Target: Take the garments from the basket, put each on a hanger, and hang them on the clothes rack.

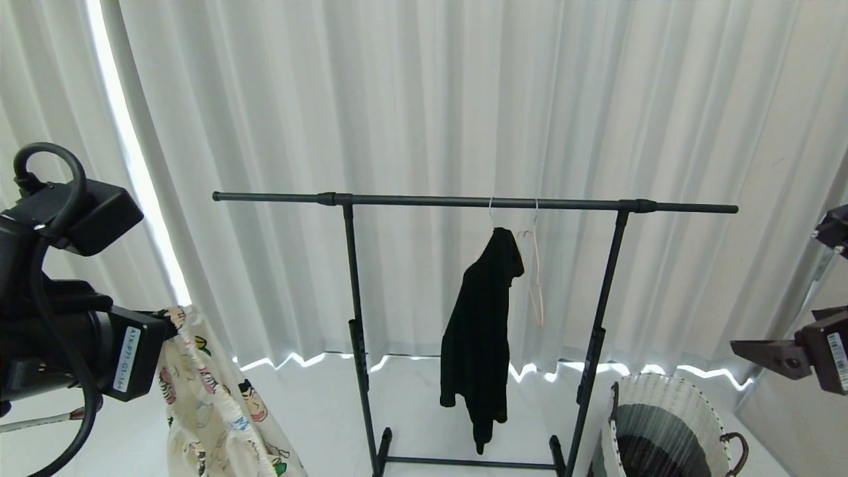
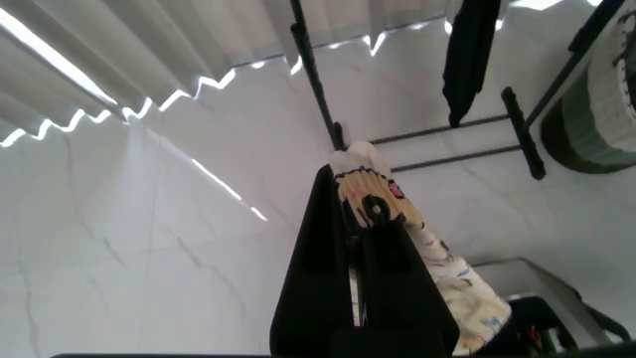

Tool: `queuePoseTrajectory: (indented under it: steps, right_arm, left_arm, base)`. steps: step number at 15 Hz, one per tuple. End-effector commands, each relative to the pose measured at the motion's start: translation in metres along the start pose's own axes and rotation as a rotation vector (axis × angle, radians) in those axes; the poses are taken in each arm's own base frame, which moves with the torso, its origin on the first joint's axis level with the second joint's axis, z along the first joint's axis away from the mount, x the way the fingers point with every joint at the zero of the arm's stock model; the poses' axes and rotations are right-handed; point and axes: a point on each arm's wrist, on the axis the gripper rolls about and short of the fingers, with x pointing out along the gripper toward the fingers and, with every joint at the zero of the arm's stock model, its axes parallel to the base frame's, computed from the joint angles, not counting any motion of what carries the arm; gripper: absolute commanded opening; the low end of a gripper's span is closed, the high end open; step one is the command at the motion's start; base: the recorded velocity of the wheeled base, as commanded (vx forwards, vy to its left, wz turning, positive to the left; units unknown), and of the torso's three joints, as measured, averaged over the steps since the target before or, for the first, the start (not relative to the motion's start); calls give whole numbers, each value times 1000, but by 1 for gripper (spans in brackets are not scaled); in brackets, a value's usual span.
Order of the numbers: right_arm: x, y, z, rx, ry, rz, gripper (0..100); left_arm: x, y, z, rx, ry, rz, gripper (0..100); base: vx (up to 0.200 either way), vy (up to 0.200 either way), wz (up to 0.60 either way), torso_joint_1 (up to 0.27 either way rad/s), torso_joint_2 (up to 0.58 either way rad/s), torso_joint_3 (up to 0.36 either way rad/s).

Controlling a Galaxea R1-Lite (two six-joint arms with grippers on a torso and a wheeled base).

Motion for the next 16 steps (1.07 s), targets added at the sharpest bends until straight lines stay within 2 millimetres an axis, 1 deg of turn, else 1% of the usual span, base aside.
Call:
queuePoseTrajectory:
  steps: [1, 4, 6, 11, 16]
  right_arm:
    - [12, 3, -2, 6, -1, 0, 100]
    - [28, 8, -1, 19, -61, 28, 100]
    - [36, 11, 2, 22, -64, 36, 100]
    - [64, 19, 14, 31, -101, 29, 100]
    - [81, 28, 16, 58, -87, 33, 100]
  left_arm:
    - [1, 0, 0, 3, 4, -1, 0]
    - [2, -1, 0, 5, 4, -5, 0]
    - [2, -1, 0, 5, 4, -5, 0]
    - [1, -5, 0, 19, -2, -25, 0]
    - [1, -7, 0, 27, 1, -35, 0]
  base:
    - [0, 0, 0, 0, 0, 0]
    - [200, 0, 0, 4, 2, -2]
    - [200, 0, 0, 0, -2, 2]
    - [200, 0, 0, 5, 1, 1]
    - [200, 0, 0, 3, 0, 1]
